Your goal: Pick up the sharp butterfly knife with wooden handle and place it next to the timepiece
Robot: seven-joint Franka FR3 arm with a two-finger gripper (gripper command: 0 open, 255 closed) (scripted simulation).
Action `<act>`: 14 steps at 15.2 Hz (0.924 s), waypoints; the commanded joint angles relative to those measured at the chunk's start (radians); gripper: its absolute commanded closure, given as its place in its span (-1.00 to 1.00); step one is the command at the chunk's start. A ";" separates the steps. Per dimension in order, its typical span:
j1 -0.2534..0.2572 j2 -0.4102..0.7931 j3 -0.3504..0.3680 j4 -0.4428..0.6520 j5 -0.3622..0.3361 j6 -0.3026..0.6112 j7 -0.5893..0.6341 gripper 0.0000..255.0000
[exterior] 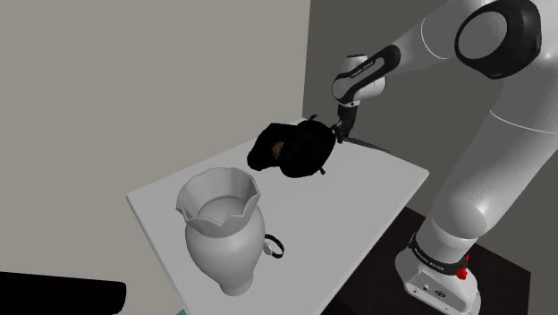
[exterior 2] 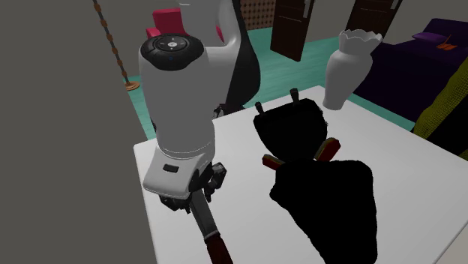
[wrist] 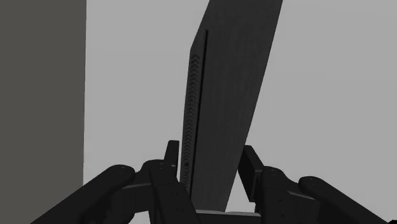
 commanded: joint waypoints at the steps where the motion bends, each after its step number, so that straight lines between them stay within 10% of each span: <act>1: 0.001 -0.018 0.001 0.009 -0.006 -0.026 0.005 1.00; 14: 0.012 -0.115 0.021 0.071 -0.034 -0.184 0.043 1.00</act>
